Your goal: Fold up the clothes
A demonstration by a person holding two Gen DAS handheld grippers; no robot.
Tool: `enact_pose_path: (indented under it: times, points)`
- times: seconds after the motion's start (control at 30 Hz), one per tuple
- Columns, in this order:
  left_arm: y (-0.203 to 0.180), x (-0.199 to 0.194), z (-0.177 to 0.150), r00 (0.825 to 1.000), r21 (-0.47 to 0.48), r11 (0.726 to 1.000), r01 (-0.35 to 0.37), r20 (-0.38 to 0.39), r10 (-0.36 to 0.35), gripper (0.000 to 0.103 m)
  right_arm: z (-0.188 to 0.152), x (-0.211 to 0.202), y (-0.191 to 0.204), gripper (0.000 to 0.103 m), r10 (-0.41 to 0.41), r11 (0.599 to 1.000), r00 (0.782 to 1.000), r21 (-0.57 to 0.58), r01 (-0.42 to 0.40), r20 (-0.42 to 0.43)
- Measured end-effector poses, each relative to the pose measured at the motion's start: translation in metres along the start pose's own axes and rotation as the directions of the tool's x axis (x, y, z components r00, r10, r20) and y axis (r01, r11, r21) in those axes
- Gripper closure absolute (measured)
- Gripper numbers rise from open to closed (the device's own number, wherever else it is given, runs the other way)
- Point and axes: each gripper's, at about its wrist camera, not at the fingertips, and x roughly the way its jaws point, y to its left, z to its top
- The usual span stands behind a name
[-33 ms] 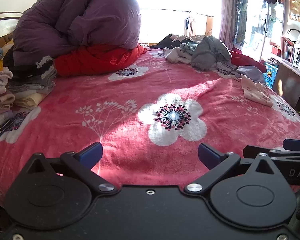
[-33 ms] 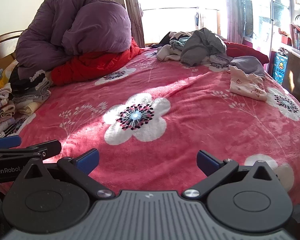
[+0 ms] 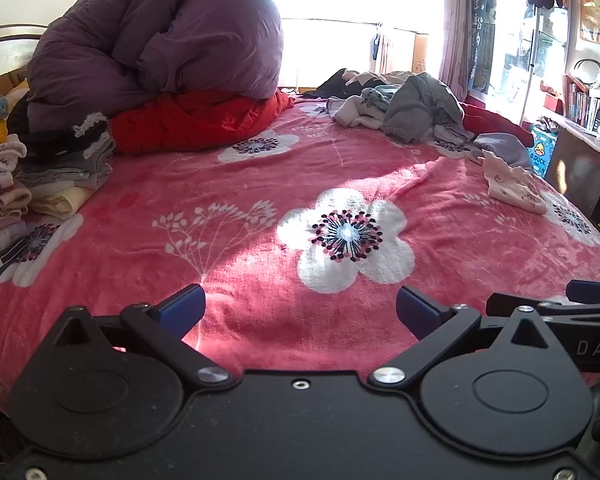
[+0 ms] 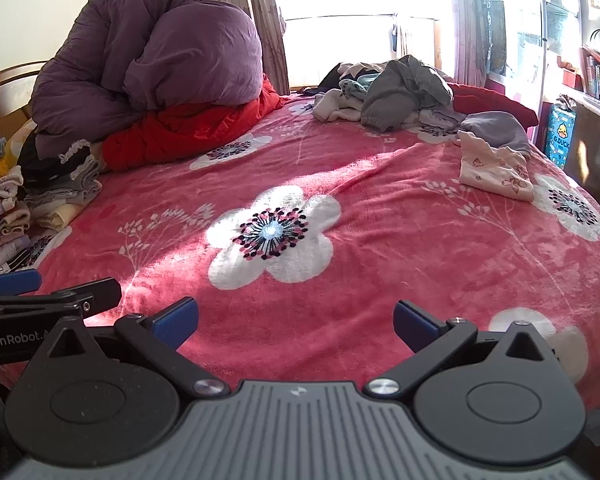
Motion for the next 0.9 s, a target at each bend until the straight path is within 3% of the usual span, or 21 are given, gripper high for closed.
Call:
enact_pose_path:
  times: [0.9]
  points:
    - [0.0048,0.0060,-0.0034,1.000,-0.015,1.000,0.012,-0.010,-0.012,0.000,-0.0014,0.0061,-0.0024,0.000,0.004,1.000,1.000,0.011,-0.004,-0.017]
